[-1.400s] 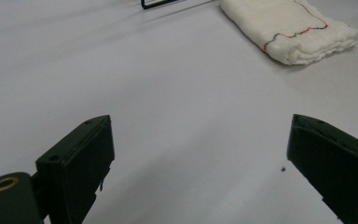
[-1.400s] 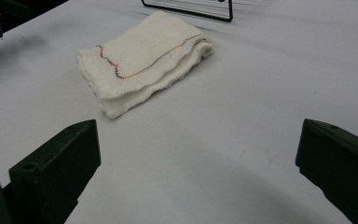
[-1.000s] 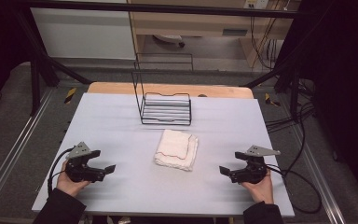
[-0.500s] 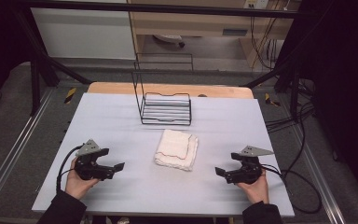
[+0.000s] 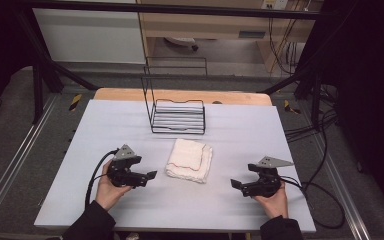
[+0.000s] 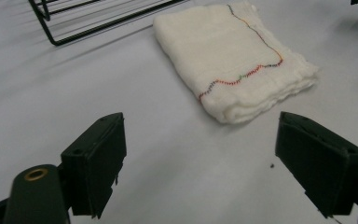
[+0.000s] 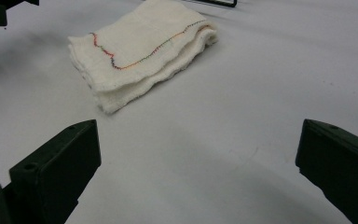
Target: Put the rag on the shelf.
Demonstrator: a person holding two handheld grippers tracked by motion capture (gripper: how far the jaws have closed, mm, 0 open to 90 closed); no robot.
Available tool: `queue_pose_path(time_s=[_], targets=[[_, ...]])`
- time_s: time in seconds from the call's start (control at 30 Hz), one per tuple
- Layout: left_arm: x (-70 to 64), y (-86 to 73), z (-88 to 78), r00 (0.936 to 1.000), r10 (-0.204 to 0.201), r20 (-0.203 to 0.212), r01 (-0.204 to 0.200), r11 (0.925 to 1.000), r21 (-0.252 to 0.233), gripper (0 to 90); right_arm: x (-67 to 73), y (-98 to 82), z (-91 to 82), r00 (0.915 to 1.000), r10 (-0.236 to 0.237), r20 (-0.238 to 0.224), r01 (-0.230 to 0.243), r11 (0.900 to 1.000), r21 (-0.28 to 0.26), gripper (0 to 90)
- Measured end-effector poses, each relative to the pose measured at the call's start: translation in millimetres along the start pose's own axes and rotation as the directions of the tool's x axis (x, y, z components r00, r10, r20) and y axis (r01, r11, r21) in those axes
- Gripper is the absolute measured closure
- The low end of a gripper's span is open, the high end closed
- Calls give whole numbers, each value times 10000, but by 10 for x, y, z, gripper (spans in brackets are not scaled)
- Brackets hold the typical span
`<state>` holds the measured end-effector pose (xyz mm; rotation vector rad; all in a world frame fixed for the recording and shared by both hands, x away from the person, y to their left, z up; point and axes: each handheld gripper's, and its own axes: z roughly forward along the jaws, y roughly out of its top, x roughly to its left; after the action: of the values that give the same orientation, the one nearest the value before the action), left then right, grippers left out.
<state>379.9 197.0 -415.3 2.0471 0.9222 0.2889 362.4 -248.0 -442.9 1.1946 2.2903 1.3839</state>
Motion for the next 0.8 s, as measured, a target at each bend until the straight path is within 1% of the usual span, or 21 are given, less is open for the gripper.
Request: queue_pose_path(time_s=[0.03, 0.07, 0.13, 0.17, 0.2, 0.23, 0.3, 0.33, 0.5, 0.57, 0.63, 0.67, 0.7, 0.73, 0.77, 0.8], targets=[[-15, 20, 32, 10000, -20, 20, 20, 10000, 0, 180, 0, 0, 1, 10000, 2, 12, -2, 10000, -19, 6], [-44, 56, 98, 9999, -139, 74, 138, 9999, 44, 189, 0, 0, 0, 10000, -5, 4, 5, 10000, -31, 5], [-70, 87, 167, 9997, -249, 3, 249, 9996, 140, 214, 0, 0, 1, 10000, -11, 16, 11, 10000, -37, 5], [-77, 100, 201, 9996, -284, 22, 284, 9994, 186, 227, 0, 0, 1, 10000, -7, 11, 7, 10000, -22, 5], [-77, 100, 201, 9996, -284, 22, 284, 9994, 186, 241, 3, 0, 2, 10000, 32, 2, -32, 10000, -28, 6], [-84, 113, 236, 9993, -374, 34, 373, 9991, 217, 262, 2, -2, 3, 10000, 6, 18, -5, 10000, -10, 6], [-100, 149, 344, 9985, -539, 67, 536, 9979, 363, 294, 4, -2, 3, 10000, 10, 27, -10, 10000, 18, 6], [-100, 149, 344, 9985, -539, 67, 536, 9979, 363, 312, 2, -2, 3, 10000, -22, 33, 22, 10000, 37, 6], [-129, 207, 510, 9964, -775, 336, 751, 9950, 666, 425, 2, -3, 6, 10000, -41, 35, 41, 10000, 89, 6], [-151, 219, 566, 9970, -750, 181, 733, 9940, 810, 452, 4, -4, 7, 10000, -23, 48, 23, 9999, 99, 5], [-160, 218, 611, 9958, -881, 261, 855, 9924, 880, 492, 5, -3, 6, 10000, -17, 35, 16, 9999, 114, 5], [-168, 216, 631, 9957, -904, 214, 881, 9917, 932, 511, 4, -4, 7, 10000, -43, 30, 43, 9999, 98, 6], [-178, 214, 651, 9958, -897, 172, 875, 9911, 999, 511, 4, -4, 7, 10000, -43, 30, 43, 9999, 98, 6], [-184, 209, 666, 9960, -880, 184, 856, 9907, 1060, 559, 5, -4, 7, 10000, -18, 37, 17, 10000, 93, 6], [-202, 201, 688, 9965, -836, 90, 819, 9897, 1170, 571, 6, -4, 8, 10000, -15, 35, 14, 10000, 90, 6], [-202, 201, 688, 9965, -836, 90, 819, 9897, 1170, 588, 6, -4, 8, 10000, -17, 34, 17, 9999, 102, 6]])
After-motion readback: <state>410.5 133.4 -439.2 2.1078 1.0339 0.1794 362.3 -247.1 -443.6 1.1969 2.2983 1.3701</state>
